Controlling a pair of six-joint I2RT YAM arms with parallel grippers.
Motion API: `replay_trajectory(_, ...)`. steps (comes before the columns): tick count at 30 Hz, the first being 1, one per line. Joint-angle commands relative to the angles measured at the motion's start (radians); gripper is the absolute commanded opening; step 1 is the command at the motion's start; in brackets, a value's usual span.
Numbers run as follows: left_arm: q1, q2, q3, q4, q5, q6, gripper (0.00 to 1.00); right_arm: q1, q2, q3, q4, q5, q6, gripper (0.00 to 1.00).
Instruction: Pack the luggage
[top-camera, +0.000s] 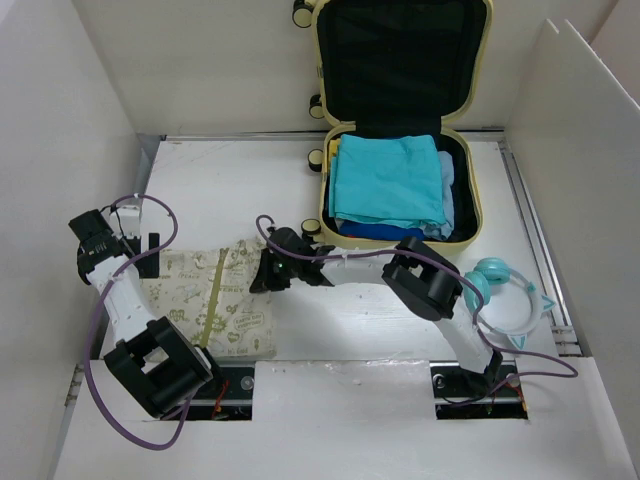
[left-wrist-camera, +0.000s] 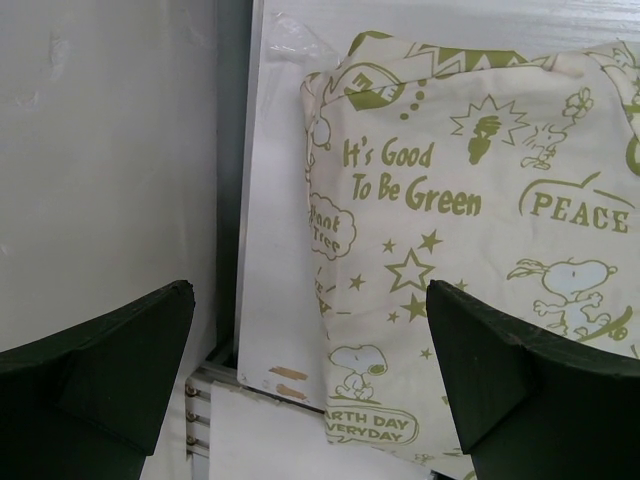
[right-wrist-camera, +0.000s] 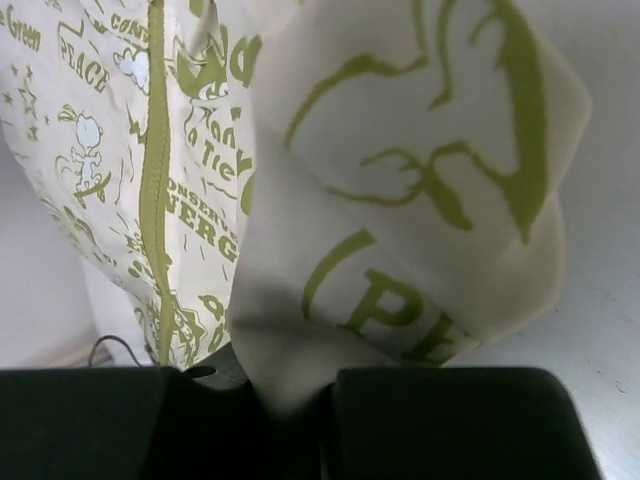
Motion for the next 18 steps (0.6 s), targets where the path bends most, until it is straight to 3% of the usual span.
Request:
replay_trajectory(1,0.001,-0.018,-0.003,0.013,0.017,0.011,1.0,-0.016,-0.078,0.155,-0.142,0.029,-0.155,0.0)
replay_trajectory(10,0.001,-0.028,0.015,0.013,0.017,0.011,1.0,-0.071,-0.087,0.457,-0.501,0.049,-0.338,0.0)
replay_trajectory(18,0.001,-0.028,0.046,0.013,0.017,0.011,1.0,-0.212,-0.098,0.785,-0.857,0.119,-0.456,0.0)
